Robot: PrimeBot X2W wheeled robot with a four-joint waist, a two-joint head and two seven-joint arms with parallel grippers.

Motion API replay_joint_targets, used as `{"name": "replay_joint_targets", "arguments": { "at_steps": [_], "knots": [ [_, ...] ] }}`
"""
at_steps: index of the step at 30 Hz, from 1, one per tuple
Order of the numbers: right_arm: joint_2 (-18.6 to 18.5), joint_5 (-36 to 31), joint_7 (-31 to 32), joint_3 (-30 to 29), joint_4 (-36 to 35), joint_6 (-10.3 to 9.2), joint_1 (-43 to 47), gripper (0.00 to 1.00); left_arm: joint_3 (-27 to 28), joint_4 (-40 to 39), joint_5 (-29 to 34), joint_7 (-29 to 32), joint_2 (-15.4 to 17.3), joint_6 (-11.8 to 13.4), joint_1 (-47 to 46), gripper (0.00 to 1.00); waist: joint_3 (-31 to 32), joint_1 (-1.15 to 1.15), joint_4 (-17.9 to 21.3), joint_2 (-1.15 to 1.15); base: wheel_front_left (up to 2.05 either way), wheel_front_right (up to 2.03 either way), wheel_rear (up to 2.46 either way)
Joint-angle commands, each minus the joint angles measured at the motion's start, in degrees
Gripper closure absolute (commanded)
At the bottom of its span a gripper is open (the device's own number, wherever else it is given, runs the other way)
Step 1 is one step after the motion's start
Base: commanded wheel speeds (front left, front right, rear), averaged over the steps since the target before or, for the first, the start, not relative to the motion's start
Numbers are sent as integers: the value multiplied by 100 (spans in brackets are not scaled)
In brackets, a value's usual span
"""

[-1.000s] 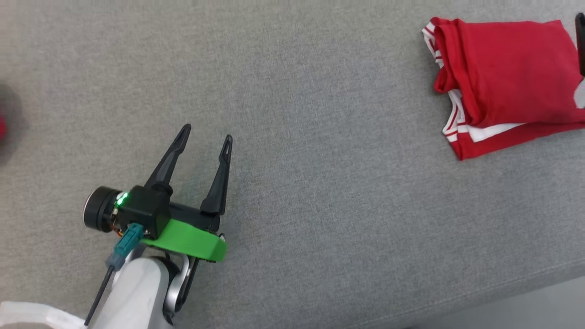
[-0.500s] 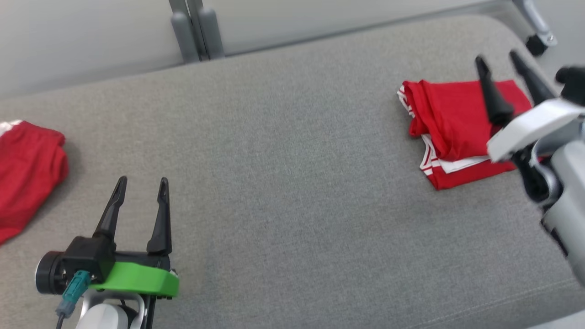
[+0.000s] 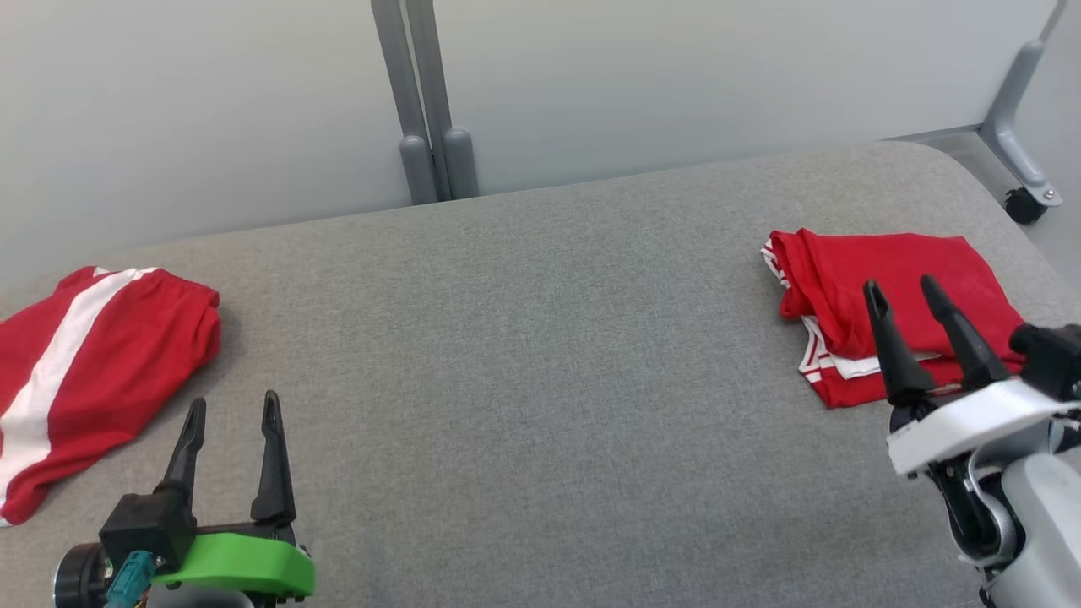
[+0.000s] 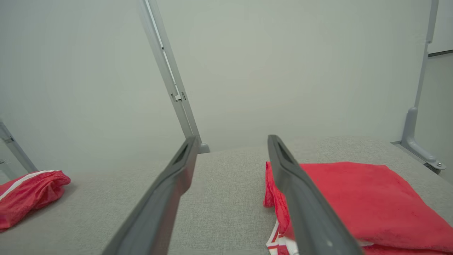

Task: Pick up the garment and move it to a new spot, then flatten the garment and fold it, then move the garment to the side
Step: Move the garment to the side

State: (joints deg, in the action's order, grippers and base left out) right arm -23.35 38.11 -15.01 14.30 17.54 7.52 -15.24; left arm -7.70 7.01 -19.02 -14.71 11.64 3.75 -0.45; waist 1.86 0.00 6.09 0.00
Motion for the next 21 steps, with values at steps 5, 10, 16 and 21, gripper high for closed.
{"name": "replay_joint_targets", "arguments": {
  "at_steps": [5,10,16,21],
  "knots": [
    [292,-432,-15,-414,-519,-5,747,0,144,212,-82,-55,-70,-80,255,0,114,0,-170,0,0,0,0],
    [488,-549,-16,-649,-713,-4,1066,0,216,178,20,-53,-186,-169,348,0,71,0,-230,0,0,0,0],
    [523,-671,-16,-647,-727,-4,1136,0,263,140,157,-53,-351,-277,333,0,34,0,-272,0,0,0,0],
    [491,-716,-17,-606,-691,-4,1082,0,348,159,268,-49,-445,-401,308,0,15,0,-298,0,0,0,0]
  ]
}}
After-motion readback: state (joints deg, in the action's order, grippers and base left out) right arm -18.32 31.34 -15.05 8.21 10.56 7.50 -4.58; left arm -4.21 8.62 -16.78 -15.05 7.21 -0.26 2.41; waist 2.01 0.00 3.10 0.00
